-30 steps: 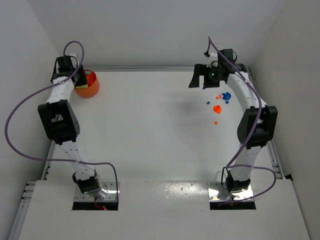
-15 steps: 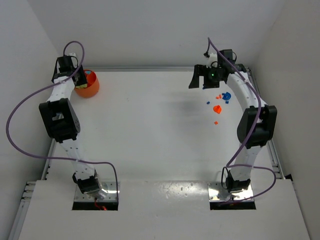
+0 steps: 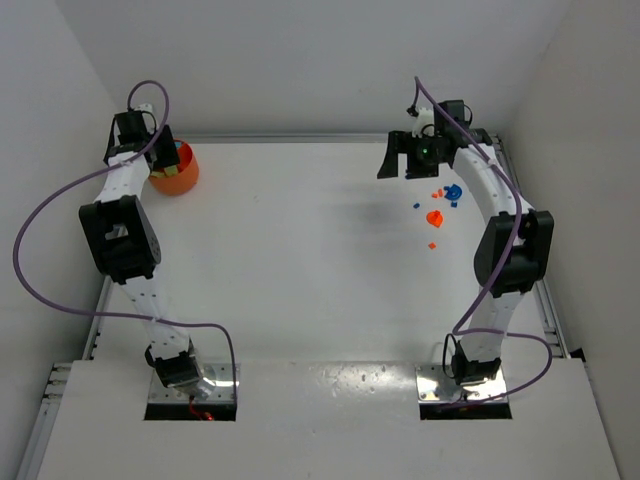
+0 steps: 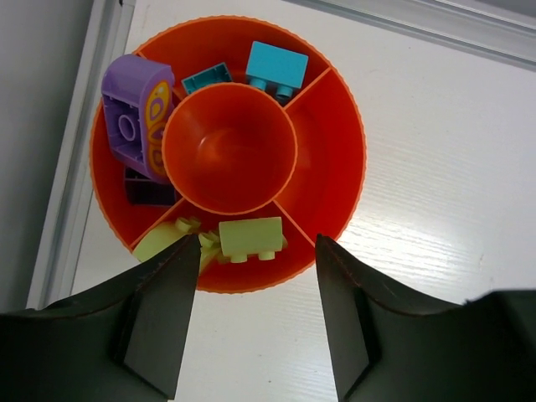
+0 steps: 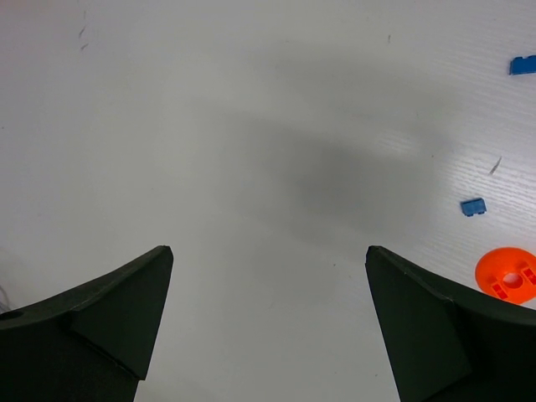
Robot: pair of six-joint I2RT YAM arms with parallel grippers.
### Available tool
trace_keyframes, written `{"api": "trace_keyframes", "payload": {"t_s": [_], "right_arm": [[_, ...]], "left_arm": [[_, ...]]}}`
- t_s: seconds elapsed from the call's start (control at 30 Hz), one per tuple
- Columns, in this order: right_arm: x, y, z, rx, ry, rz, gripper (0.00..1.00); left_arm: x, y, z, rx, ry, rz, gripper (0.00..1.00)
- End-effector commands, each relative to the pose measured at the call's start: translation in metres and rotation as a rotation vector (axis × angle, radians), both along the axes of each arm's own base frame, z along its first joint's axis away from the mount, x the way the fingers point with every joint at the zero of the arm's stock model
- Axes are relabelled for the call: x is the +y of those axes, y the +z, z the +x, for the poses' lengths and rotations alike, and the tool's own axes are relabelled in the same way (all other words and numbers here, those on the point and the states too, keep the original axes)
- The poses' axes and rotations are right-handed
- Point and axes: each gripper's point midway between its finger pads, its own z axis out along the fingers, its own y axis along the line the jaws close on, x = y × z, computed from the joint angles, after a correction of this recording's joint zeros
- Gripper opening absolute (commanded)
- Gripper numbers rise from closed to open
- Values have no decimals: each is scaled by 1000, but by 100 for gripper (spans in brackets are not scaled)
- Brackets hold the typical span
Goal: Sort the legos into containers by color
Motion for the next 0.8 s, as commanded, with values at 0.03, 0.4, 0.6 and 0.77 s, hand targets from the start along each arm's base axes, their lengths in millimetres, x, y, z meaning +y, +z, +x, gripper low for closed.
{"api": "trace_keyframes", "payload": {"t_s": [0.03,0.4,0.6,0.77], "right_arm": [[-7,6,0,-34,-6,-30,98],[-64,11,-11,-109,-130,-301,100],[-88,-5,-28,-106,-75,-437,88],[-114,-16,-22,-124,-75,-528,76]], "left_arm": [[-5,73,2,-192,-57,7,63],[-86,153,-62,-307,-427,-36,100],[-132,146,-128,-296,-551,35,100],[-160,137,-168,-286,-692,-6,100]]}}
